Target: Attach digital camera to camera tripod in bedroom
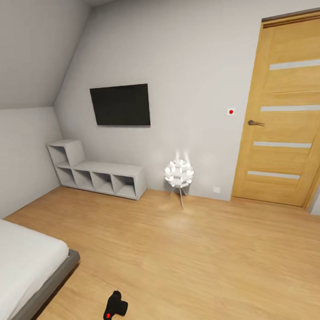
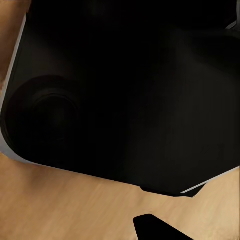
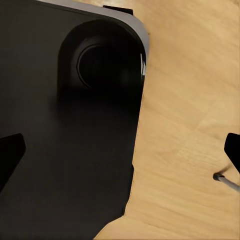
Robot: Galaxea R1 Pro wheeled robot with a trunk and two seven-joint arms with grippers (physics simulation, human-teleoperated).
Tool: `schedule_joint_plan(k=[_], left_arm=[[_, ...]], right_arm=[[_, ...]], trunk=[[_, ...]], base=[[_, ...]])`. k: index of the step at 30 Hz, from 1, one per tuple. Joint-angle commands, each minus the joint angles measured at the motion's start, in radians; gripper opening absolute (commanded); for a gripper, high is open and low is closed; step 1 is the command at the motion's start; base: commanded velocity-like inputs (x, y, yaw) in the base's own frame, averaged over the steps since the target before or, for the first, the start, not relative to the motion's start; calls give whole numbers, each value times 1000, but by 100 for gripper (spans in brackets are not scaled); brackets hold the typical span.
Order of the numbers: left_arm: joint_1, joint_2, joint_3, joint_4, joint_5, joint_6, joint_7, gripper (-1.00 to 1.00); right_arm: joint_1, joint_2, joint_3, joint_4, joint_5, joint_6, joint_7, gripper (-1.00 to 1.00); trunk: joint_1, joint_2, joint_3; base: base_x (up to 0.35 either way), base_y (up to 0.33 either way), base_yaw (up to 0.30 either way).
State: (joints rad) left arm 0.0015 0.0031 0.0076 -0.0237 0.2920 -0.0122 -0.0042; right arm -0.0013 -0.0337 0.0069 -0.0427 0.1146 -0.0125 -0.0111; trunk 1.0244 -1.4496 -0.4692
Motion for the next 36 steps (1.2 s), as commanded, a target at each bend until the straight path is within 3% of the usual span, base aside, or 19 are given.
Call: schedule_joint_plan(k=[1, 16, 29, 36], left_arm=[[0, 0, 0, -1, 4, -1, 0, 100], [1, -8, 4, -2, 4, -1, -3, 100], [1, -9, 3, -4, 2, -2, -4, 100], [1, -9, 3, -4, 1, -2, -5, 100]], right_arm=[[0, 0, 0, 0, 10, -1, -1, 100], [-1, -5, 4, 2, 15, -32, -1, 100], [0, -5, 4, 2, 16, -42, -1, 100], [0, -3, 3, 3, 12, -44, 0, 100]], trunk=[[1, 0, -1], [1, 0, -1], [1, 0, -1], [1, 0, -1]], base=[[315, 186, 0], [56, 60, 0], [122, 284, -6], [110, 331, -162]])
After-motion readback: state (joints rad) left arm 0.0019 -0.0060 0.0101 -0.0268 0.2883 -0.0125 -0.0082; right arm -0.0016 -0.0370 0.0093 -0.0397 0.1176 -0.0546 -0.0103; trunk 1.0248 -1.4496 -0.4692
